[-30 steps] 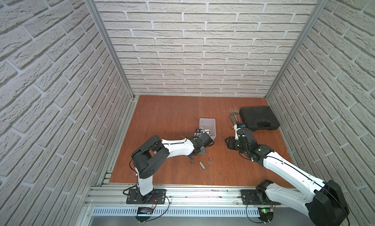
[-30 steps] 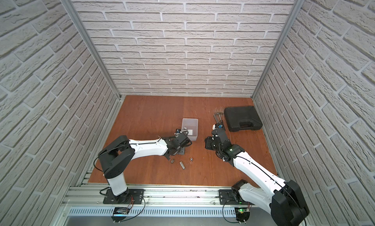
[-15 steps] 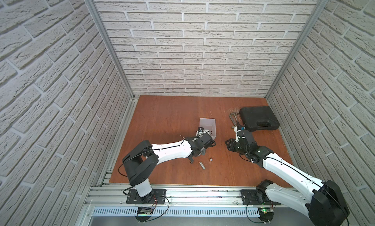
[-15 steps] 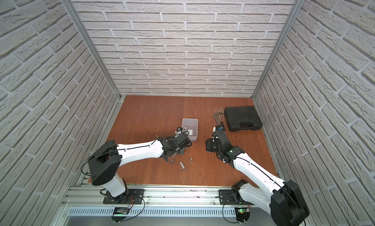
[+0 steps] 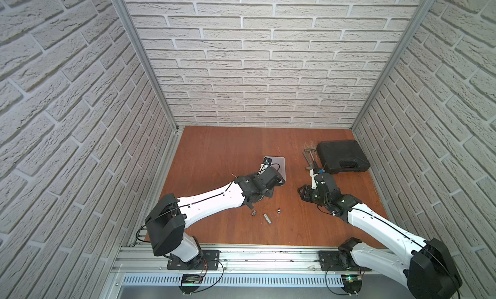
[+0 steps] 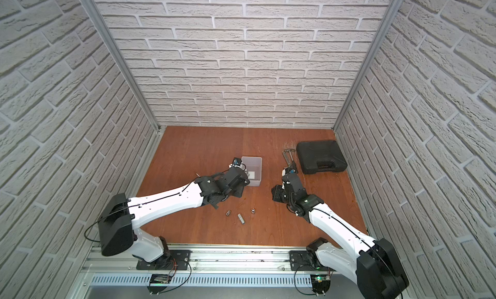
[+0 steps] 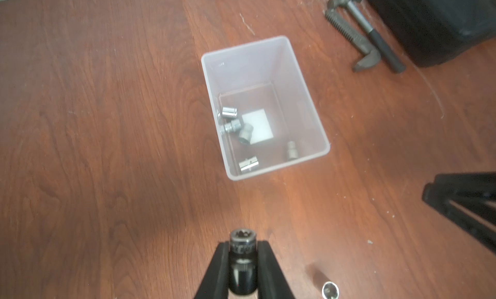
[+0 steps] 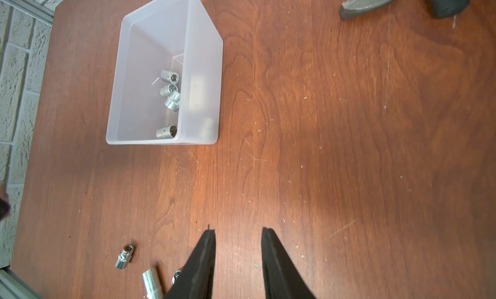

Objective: Put the socket on the desktop into the storage box
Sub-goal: Place the socket head in the storage box.

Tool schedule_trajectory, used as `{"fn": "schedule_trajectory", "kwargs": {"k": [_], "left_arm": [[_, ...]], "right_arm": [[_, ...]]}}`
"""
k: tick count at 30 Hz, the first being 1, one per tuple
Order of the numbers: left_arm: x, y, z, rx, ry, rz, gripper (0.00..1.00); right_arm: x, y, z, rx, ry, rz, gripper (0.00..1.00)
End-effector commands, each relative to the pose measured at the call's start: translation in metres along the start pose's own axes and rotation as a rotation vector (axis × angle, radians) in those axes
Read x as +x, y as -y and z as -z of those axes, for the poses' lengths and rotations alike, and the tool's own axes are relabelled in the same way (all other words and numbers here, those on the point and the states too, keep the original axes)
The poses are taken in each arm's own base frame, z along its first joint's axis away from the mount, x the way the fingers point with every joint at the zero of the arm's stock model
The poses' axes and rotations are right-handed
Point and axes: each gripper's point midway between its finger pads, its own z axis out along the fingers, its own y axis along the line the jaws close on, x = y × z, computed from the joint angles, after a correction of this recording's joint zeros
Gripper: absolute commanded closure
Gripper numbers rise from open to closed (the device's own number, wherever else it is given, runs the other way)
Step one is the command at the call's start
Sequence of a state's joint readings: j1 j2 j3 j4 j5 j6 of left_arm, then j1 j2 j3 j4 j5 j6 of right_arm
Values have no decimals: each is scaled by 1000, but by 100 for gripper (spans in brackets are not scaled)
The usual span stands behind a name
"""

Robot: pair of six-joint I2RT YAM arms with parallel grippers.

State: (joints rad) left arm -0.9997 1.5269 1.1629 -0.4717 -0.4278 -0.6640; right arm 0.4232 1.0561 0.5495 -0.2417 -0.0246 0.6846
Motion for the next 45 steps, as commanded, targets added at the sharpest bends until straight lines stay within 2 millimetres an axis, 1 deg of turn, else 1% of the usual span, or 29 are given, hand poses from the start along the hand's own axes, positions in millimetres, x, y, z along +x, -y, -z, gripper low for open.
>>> {"fn": "schedule_trajectory", "kwargs": {"k": [1,7,12,16,17,20,25,31,38,45], "left_arm": [[-25,-1,5,17,47,-11,100],[-42,-2,-1,42,81,21,100],[-56,0,-9,41,101,-7,100],[-67,7,-19,48,115,-24,100],[-69,12,-22,73,108,-27,100],[-73,19,-34,82,89,-36,100],[-76,25,-57,104,49,-20,100],[-79,34,-77,120,22,-24,100],[-72,26,-109,134,-41,31,100],[-62,21,-130,144,-92,60,100]], "right_arm": [[-4,-2,3,-25,27,-18,65],[-3,3,4,-24,28,-26,65],[-4,4,4,-30,28,-38,65],[-5,6,5,-31,31,-44,65],[-5,6,5,-31,33,-45,65],[-7,7,8,-32,43,-50,65],[-8,9,9,-30,46,-55,65],[-9,9,9,-29,48,-57,65],[-9,12,9,-23,47,-59,65],[-9,13,4,-29,39,-71,65]]}}
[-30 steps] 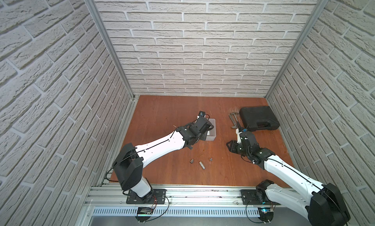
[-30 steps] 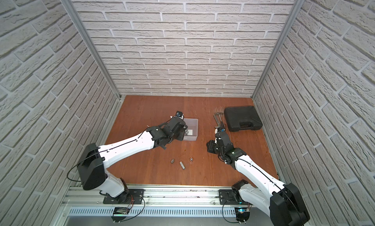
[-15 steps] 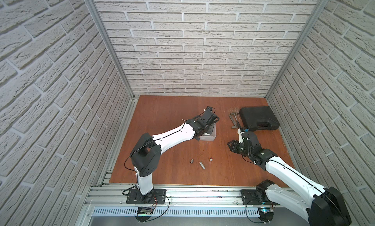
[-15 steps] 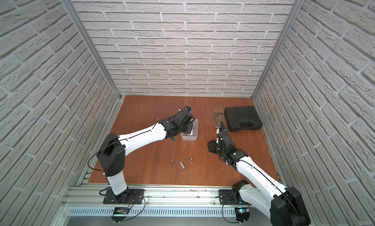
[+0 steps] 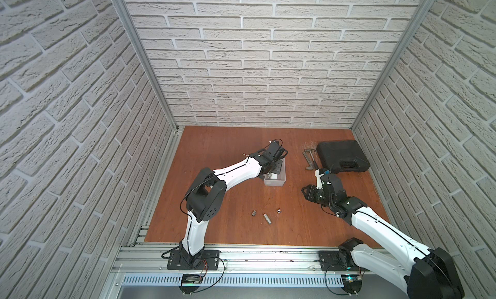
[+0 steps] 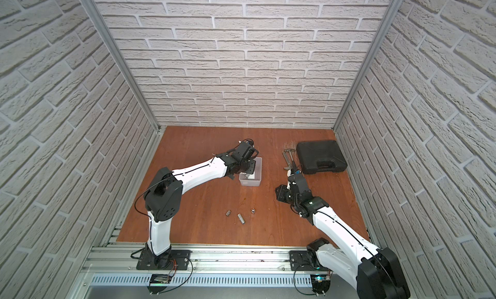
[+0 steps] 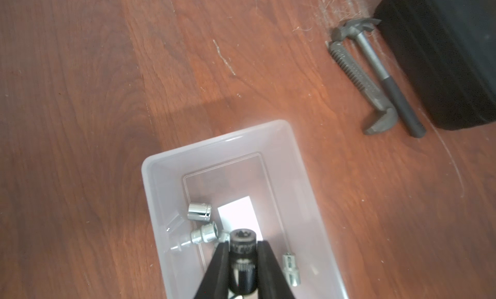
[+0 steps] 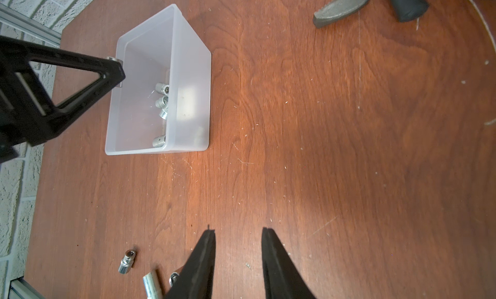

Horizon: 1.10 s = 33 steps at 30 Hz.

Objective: Put the socket on the desktop into the storage box
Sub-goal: Place the socket head in the storage box.

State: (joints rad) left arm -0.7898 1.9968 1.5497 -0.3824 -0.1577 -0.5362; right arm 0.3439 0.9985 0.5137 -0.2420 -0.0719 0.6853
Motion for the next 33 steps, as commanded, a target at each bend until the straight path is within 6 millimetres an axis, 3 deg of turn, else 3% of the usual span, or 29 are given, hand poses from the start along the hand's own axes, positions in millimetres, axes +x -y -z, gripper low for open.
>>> {"fn": "schedule_trajectory", "kwargs": {"k": [1,12,20,24,29,33], "left_arm": [[-8,5,-7,41,4,28,100],[-1,-4,-24,53,-40,63,100],[-5,-5,-19,52,-27,64,59],[-16,-3,-2,57,12,58,49],[-28,-2,27,50,70,32,47],[-31,7,67,55,134,-14,48]], "right_arm": [[-3,-2,-3,-20,14,-12,65],[-7,-2,-7,-12,16,-15,65],[-4,-1,-10,-15,4,-20,65],[-8,-4,-7,-19,6,-12,64],[-13,-9,-1,-29,16,-5,60],[-13,-12,3,-35,10,2,58]]}}
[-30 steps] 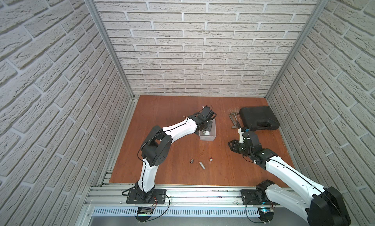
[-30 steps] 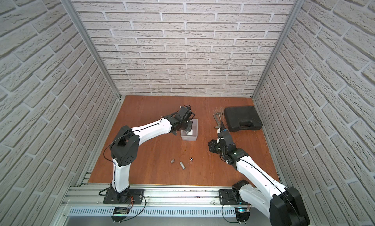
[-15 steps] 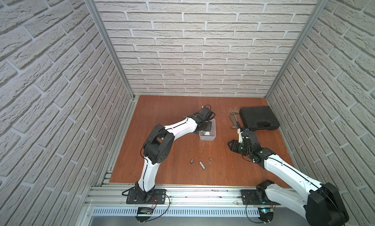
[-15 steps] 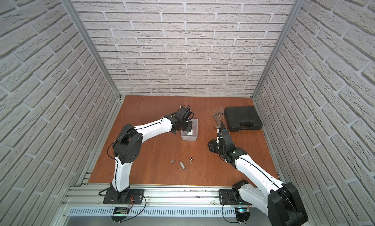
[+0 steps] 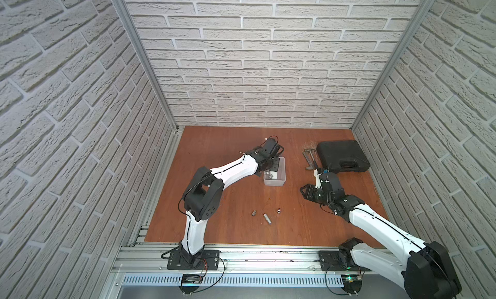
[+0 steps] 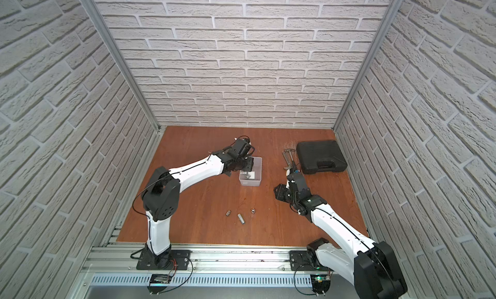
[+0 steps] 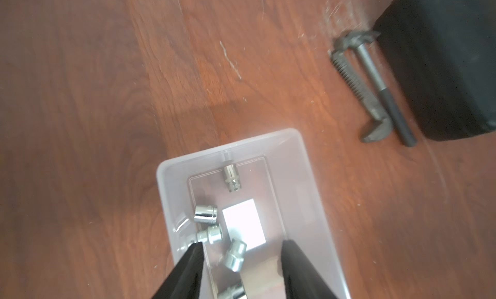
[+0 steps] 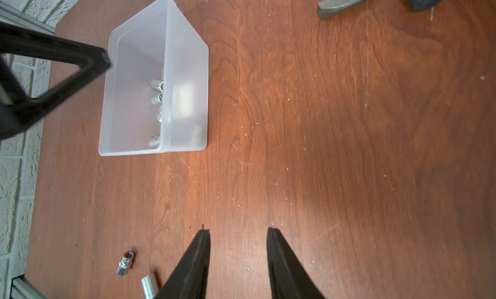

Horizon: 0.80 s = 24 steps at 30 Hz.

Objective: Put the socket on the desktop into the storage box
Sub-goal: Place the socket head in the storage box.

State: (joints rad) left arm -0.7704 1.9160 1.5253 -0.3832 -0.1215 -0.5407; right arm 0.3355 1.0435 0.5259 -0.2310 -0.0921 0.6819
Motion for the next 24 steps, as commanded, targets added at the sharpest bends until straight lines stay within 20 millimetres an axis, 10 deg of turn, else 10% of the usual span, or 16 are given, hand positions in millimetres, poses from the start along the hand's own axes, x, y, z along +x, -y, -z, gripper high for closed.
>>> {"fn": "schedule_trajectory", "kwargs": {"k": [1,11,24], "left_arm": [[-14,15,51,16,105,-63,48],[56,-5,125,50,187,-49,47],[132,-66,120,-41,189,159,45]], "right_arm": [[-12,-14,10,-49,27,12,57],[7,-39,19,-130,-30,101,56],[54,-46,34,-146,-95,252,54]]}}
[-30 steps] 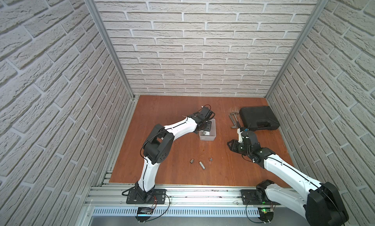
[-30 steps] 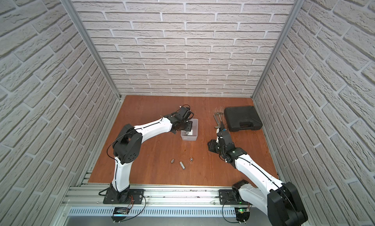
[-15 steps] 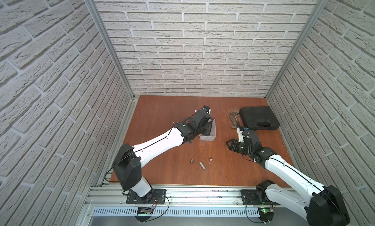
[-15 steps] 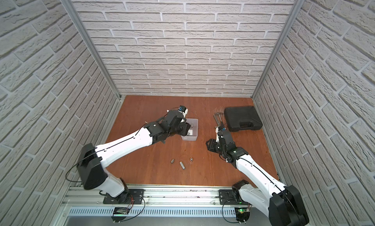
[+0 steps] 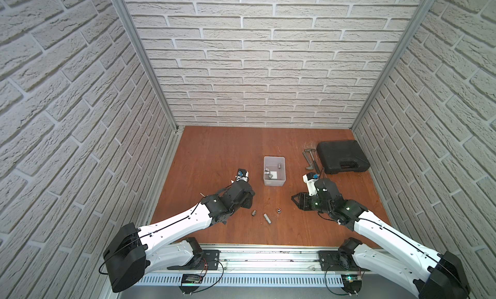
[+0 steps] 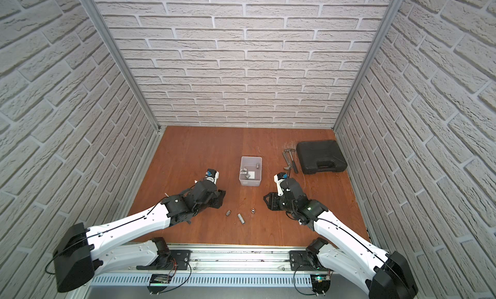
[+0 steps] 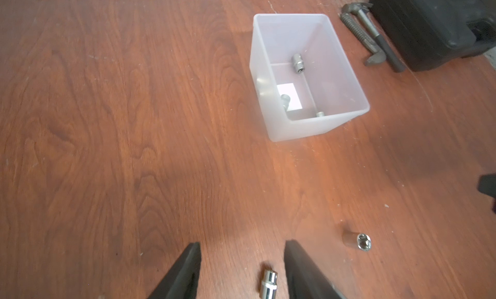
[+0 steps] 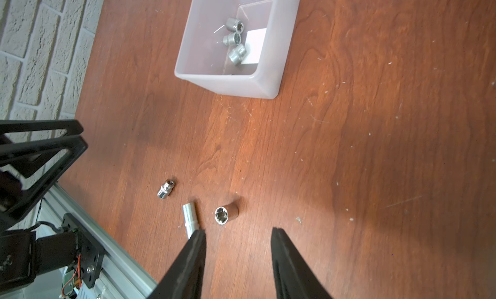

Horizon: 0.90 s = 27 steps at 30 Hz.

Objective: Put the socket on the desktop into the storage box
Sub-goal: Place the socket head in the storage box, then pick up the socket head at the center of the board.

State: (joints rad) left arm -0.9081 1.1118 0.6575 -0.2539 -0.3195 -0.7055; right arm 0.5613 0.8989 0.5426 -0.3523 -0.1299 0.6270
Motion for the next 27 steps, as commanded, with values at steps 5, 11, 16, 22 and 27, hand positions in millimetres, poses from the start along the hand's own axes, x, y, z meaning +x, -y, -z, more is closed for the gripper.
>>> {"fn": "schedule_trajectory", "kwargs": {"k": [5,11,16,22,27], "left_arm": [[0,4,-15,9,18,77,45],[3,9,-28,6,-3,72,46],[3,14,-35,13,-17,68,47],[8,12,-38,6,-26,69,47],[10,13,-40,6,-33,70,48]], "right_arm": [[23,12,4,52,-35,50,52],[35,9,-6,58,-73,67,53],[42,12,-16,124,-97,95,53],[45,3,-30,130,-105,119,56],[46,-13,-42,153,-117,169,58]]}}
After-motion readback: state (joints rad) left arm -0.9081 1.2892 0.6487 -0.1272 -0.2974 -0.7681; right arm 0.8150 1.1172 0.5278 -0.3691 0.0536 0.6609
